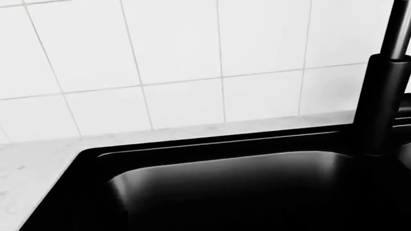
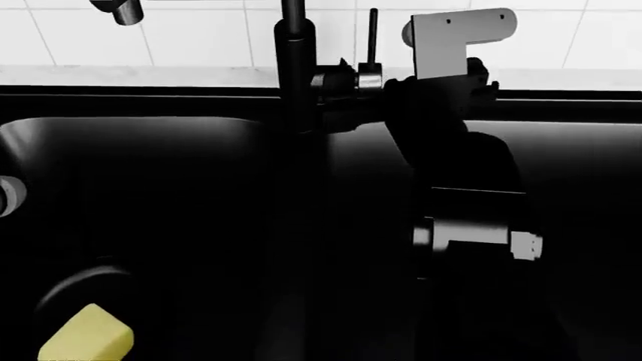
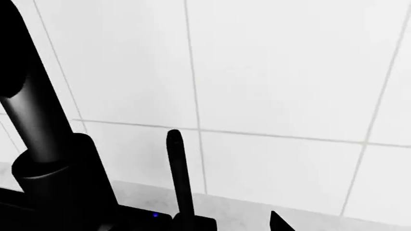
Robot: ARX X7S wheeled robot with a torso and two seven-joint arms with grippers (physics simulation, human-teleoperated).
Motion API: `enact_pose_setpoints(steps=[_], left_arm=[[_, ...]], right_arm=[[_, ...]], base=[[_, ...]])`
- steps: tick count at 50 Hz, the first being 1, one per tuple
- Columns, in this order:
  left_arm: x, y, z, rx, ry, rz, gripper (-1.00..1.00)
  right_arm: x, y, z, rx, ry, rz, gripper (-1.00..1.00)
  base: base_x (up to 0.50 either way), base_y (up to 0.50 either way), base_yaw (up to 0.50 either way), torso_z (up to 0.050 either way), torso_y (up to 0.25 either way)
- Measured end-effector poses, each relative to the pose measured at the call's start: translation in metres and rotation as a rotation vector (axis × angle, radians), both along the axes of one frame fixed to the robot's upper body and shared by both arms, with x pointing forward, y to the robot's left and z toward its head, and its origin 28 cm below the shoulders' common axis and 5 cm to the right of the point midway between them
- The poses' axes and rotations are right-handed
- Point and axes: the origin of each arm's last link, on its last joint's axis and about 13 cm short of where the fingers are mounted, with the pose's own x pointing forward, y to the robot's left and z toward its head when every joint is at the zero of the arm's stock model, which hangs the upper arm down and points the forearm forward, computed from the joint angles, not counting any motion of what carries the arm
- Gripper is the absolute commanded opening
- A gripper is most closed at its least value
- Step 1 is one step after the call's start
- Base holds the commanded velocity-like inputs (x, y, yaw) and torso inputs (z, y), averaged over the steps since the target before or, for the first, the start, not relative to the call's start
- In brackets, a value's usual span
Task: Pick the pan and sponge and place them into the sink. Then turn on the water.
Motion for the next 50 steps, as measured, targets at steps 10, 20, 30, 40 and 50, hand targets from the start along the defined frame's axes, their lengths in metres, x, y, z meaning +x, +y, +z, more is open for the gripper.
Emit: enact_pose_setpoints(steps=[10,20,30,40,50], left_arm=[[0.0,0.0,0.0,0.0,-0.002,0.0,1.0],[0.0,0.0,0.0,-0.002,-0.001,-0.001,1.0],[-0.003,0.0,0.006,-0.011,0.001,0.003,1.0],[-0.003,-0.005,0.013,-0.004,-0.002,0.001,1.0],[-0.004,-0.007,0.016,-0.005,-0.009,-0.002,1.0]], right_arm=[[0.002,0.001,0.008,-0.007,-0.049,-0.041,1.0],[0.003,0.002,0.014,-0.009,-0.082,-0.068,1.0],[0.004,0.002,0.021,-0.012,-0.103,-0.079,1.0],[0.004,0.002,0.025,-0.007,-0.116,-0.09,1.0],[0.004,0.002,0.027,-0.003,-0.121,-0.093,1.0]], base=[[0.0,0.0,0.0,0.014,-0.05],[0.0,0.0,0.0,0.014,-0.049],[0.0,0.0,0.0,0.003,-0.005],[0.0,0.0,0.0,0.0,-0.009],[0.0,0.0,0.0,0.003,-0.13]])
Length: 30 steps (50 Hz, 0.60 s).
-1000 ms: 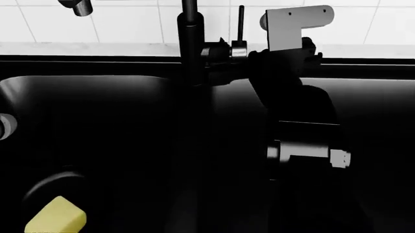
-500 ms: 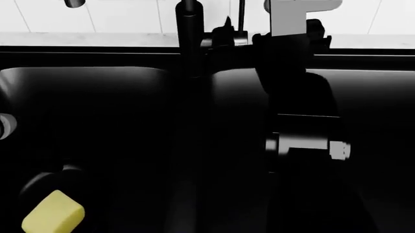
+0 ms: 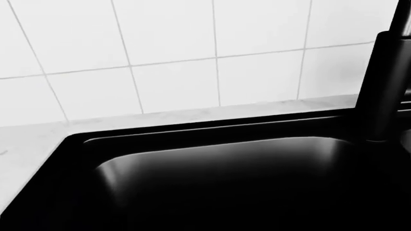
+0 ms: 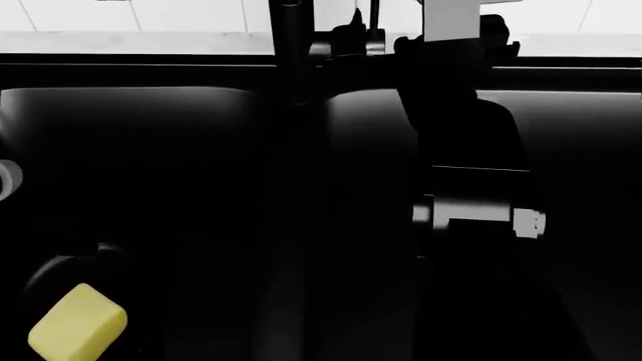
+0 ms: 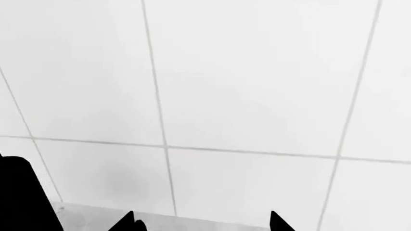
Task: Pick the pan and sponge and place them into the sink. Then turn on the water.
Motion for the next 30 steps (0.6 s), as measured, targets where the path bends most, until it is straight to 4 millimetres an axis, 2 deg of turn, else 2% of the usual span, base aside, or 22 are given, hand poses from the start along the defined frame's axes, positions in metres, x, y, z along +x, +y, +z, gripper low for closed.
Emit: enact_pose_setpoints(steps=[30], left_arm=[[-0.0042,0.0069,0.0038,-0.036,-0.006,0.019,1.0]], right_arm=[[-0.0002,-0.0053,-0.0006,0.045,-0.008,-0.021,1.0]], base=[[0.0,0.0,0.0,0.0,-0.003]])
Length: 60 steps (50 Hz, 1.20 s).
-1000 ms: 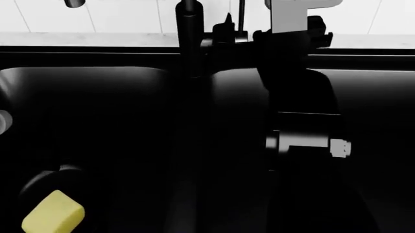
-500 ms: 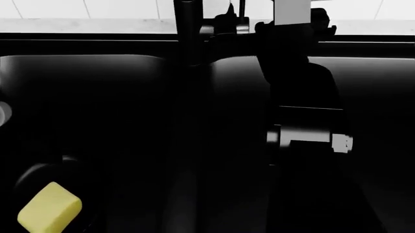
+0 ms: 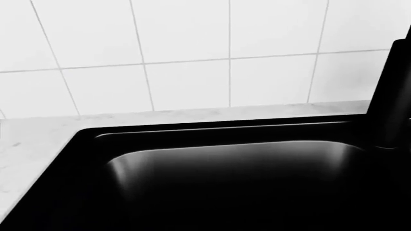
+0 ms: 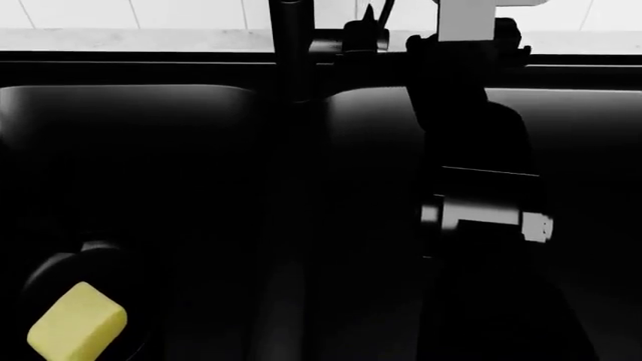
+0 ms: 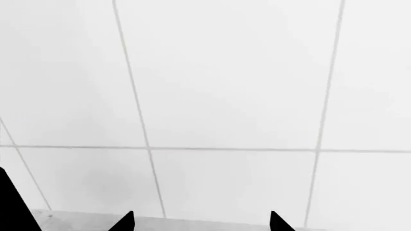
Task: Pick the pan and sponge and place them into the sink. Then turn on the water.
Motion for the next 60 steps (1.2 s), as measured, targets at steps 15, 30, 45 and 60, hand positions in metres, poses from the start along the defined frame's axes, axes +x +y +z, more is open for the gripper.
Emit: enact_pose_setpoints(steps=[15,30,45,60], left_arm=[[0.001,-0.001,0.0,0.003,0.001,0.005,1.0],[0.002,-0.004,0.0,0.006,-0.001,0.01,1.0],[0.002,-0.003,-0.002,0.006,0.003,0.011,1.0],[0.0,-0.001,-0.002,0.007,0.008,0.017,1.0]], right_arm=[[-0.001,-0.001,-0.003,0.063,0.016,0.015,1.0],[-0.001,-0.002,-0.005,0.085,0.014,0.018,1.0],[-0.001,-0.003,-0.007,0.081,0.009,0.025,1.0],[-0.011,-0.005,-0.011,0.063,0.005,0.032,1.0]], base=[[0.0,0.0,0.0,0.0,0.0],[0.0,0.0,0.0,0.0,0.0],[0.0,0.0,0.0,0.0,-0.001],[0.0,0.0,0.0,0.0,-0.001]])
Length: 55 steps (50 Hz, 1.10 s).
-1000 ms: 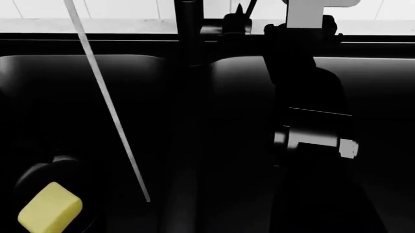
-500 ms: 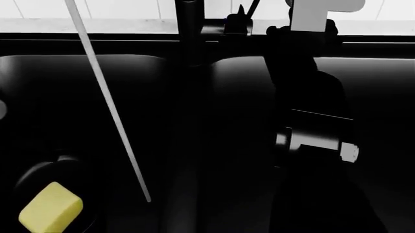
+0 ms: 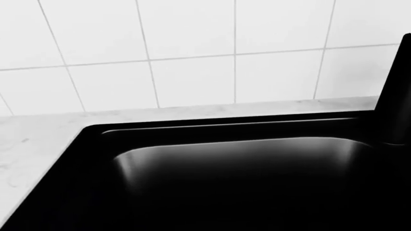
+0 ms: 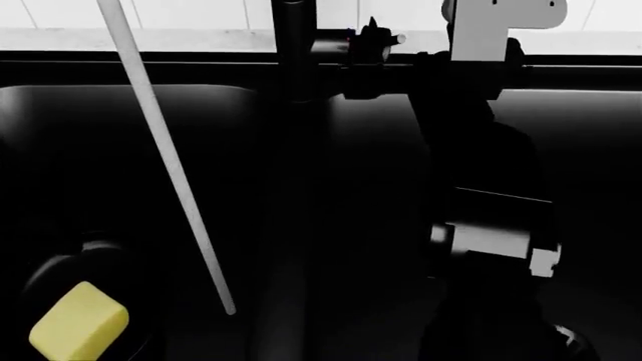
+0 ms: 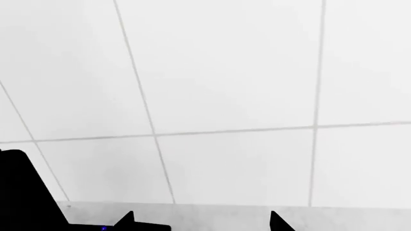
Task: Pick the pan and sponge and place them into the sink. Then turn on the water.
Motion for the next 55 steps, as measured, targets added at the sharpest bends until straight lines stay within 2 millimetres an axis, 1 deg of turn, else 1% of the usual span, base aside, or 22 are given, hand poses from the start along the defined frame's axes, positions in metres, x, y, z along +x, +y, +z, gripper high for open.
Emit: enact_pose_setpoints(steps=[15,28,34,43,55], left_arm=[[0.002,-0.004,-0.001,-0.002,0.005,0.0,1.0],[0.001,-0.002,-0.001,-0.003,0.006,0.0,1.0],[0.001,-0.001,-0.001,-0.002,0.007,0.0,1.0],[0.001,-0.002,0.0,-0.002,0.007,0.001,1.0],[0.0,-0.002,0.001,-0.001,0.007,0.003,1.0]], right_arm=[[-0.009,-0.001,-0.002,-0.021,-0.003,-0.003,1.0],[-0.02,-0.001,-0.004,-0.063,-0.016,0.003,1.0],[-0.029,0.0,-0.002,-0.077,-0.03,0.009,1.0],[-0.045,-0.001,0.007,-0.101,-0.064,0.005,1.0],[-0.075,-0.003,0.018,-0.1,-0.07,0.021,1.0]], base=[[0.0,0.0,0.0,0.0,0.0],[0.0,0.0,0.0,0.0,0.0],[0.0,0.0,0.0,0.0,0.0],[0.0,0.0,0.0,0.0,0.0],[0.0,0.0,0.0,0.0,0.0]])
